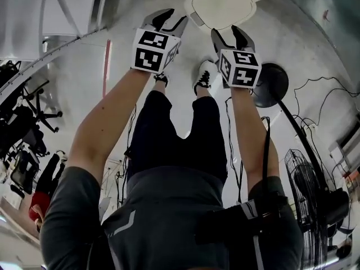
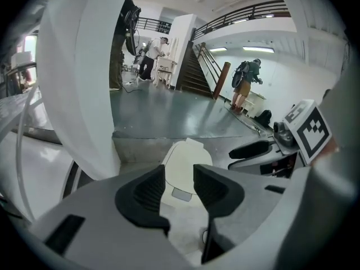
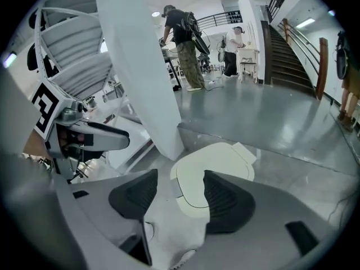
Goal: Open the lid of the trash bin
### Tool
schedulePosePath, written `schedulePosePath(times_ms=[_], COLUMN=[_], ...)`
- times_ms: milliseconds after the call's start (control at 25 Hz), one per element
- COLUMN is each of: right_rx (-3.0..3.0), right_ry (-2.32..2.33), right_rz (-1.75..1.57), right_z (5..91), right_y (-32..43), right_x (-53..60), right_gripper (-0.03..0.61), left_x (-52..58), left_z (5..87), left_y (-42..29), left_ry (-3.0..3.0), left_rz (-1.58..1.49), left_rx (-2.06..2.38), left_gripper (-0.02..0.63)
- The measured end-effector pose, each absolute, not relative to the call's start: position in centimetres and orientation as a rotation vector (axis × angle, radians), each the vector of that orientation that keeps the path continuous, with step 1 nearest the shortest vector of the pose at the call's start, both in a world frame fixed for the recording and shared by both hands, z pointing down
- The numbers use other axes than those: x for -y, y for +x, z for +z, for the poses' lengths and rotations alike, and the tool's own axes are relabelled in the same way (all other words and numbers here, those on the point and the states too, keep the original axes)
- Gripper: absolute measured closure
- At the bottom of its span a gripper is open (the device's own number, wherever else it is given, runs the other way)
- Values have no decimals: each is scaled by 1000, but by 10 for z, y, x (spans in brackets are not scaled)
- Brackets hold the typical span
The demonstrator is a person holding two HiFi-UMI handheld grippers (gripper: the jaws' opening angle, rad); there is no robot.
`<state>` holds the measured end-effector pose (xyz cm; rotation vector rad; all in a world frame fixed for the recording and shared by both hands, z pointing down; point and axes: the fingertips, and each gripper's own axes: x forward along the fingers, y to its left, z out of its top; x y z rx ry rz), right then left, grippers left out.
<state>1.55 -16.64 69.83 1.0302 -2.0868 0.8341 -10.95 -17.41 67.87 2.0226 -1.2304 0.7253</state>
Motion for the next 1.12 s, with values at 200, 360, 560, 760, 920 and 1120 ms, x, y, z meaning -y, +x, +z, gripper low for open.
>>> schedulePosePath(times_ms=[200,360,560,760,920,1120], right_rx=[2034,1960,1827,1796,1807,1826], right_ry=[1037,1130,1325,1382,1366,1345], right_rz=[867,896,1074,1225,1276,1302], right_z=[741,768,801,821,832,847], right_y=[9,10,16,2,-12,-25], right_x=[161,161,157,150,145,142], right_gripper=[313,287,258,258,261,444], left_x=[171,170,170,170,174,175], left_z=[718,746,780,804,824,847], left_y=[-108,-105,-102,-102,-106,-101], left_ry=[2017,2040,2056,2058,2060,2064], left_rz=[798,862,936,986,1035,1089], left_rx=[1186,1128,1040,982,958,900], left_gripper=[451,448,422,419,419,446])
